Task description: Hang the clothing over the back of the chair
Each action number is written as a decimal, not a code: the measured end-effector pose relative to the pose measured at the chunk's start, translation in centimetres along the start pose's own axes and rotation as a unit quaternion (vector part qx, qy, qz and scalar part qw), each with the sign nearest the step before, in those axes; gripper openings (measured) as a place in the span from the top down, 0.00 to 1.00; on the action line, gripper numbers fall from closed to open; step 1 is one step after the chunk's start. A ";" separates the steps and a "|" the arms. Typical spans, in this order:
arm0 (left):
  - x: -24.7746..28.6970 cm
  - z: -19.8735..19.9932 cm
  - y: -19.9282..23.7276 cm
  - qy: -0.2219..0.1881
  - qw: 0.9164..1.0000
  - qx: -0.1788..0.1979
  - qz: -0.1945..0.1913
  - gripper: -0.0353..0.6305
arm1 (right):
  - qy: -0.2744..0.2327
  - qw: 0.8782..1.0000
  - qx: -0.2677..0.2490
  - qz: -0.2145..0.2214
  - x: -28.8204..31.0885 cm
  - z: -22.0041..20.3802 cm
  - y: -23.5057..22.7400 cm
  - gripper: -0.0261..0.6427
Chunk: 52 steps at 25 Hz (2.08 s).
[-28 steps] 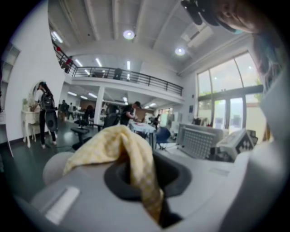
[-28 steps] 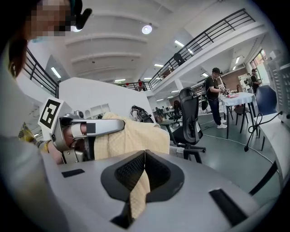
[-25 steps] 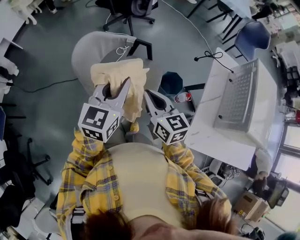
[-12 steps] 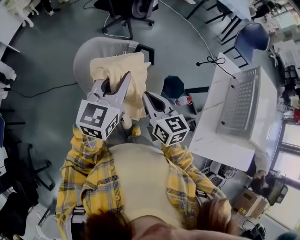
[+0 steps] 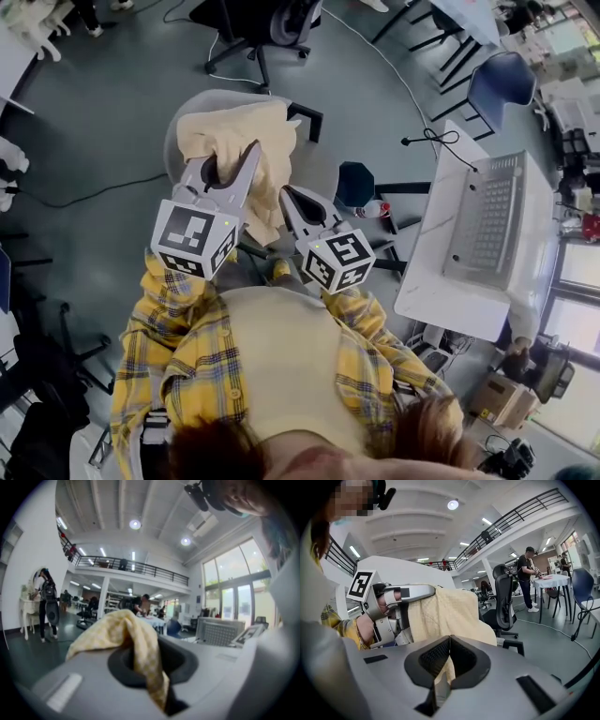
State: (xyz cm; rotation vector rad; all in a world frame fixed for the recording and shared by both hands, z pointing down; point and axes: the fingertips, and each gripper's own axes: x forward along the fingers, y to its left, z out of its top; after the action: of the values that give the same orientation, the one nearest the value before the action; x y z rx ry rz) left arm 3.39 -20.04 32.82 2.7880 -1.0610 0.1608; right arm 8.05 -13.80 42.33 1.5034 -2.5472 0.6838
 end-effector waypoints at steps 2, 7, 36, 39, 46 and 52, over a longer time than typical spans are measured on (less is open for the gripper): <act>-0.2 0.0 1.3 0.000 1.000 -0.002 0.003 0.89 | 0.004 1.000 0.000 -0.001 1.0 0.0 0.3 0.94; -0.8 0.0 4.2 -0.002 1.000 -0.001 0.018 0.89 | 0.016 1.000 -0.003 0.005 3.2 0.0 1.2 0.94; -6.8 -1.8 20.5 -0.011 0.986 -0.008 0.169 0.89 | 0.069 0.996 -0.015 0.045 11.2 -1.1 5.5 0.94; -7.5 -2.6 21.6 -0.004 0.983 -0.003 0.186 0.89 | 0.074 0.996 -0.017 0.048 11.6 -1.4 5.8 0.94; -8.8 -6.3 24.2 0.027 0.976 -0.019 0.215 0.88 | 0.083 0.995 -0.019 0.052 12.4 -1.8 6.8 0.94; -9.0 -9.0 25.3 0.048 0.973 -0.033 0.223 0.88 | 0.092 0.994 -0.021 0.056 13.0 -2.2 7.4 0.94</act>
State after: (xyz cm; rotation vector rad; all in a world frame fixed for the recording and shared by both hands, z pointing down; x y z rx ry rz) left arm -20.65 -31.21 42.91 2.4129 -1.6167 0.3020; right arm -5.11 -20.24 45.96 1.2317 -2.5031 0.7390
